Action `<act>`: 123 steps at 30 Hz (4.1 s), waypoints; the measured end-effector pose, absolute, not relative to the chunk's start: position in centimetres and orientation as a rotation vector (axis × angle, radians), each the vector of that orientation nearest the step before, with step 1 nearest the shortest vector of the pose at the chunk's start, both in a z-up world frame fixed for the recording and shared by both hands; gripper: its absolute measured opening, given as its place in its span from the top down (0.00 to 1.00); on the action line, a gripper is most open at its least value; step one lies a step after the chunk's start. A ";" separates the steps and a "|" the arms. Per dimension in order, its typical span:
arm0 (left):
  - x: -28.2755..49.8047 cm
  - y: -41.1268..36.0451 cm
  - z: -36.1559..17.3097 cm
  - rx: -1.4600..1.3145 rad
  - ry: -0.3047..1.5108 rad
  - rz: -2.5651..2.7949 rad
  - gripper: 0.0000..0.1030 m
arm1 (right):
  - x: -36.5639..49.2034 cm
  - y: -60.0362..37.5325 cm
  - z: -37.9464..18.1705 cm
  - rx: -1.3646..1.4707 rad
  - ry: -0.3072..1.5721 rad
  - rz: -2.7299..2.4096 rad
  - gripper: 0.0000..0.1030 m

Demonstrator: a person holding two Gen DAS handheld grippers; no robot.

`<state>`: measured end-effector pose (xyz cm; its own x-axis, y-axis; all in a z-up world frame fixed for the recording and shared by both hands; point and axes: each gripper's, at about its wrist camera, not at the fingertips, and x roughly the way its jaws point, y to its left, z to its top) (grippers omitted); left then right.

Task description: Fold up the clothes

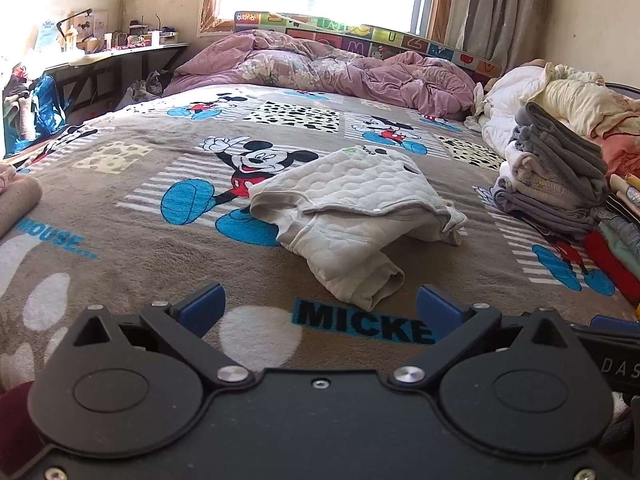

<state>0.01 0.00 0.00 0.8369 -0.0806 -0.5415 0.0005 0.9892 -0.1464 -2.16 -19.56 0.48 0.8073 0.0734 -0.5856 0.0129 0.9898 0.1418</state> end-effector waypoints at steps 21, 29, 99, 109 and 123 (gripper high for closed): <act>-0.1 -0.7 -0.3 -0.095 0.588 -0.057 0.00 | -2.5 -19.7 0.8 0.133 0.615 0.029 0.00; -0.2 -0.6 -0.3 -0.099 0.589 -0.058 0.00 | -2.5 -19.8 0.8 0.140 0.615 0.029 0.00; 8.9 -2.5 -3.8 -0.020 0.671 -0.039 0.00 | 2.1 -27.7 -5.8 0.547 0.473 0.202 0.00; 12.2 -1.4 -4.0 -0.114 0.610 -0.066 0.43 | 3.2 -29.0 -6.7 0.596 0.525 0.154 0.00; 6.9 -3.0 -3.3 -0.064 0.624 -0.326 0.93 | 3.4 -28.0 -7.7 0.600 0.569 0.176 0.00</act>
<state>6.92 -3.02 -3.30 0.7623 -0.3190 -0.5631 0.2807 0.9470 -0.1566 3.42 -27.99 -7.72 0.8330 0.3170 -0.4534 0.0046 0.8155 0.5787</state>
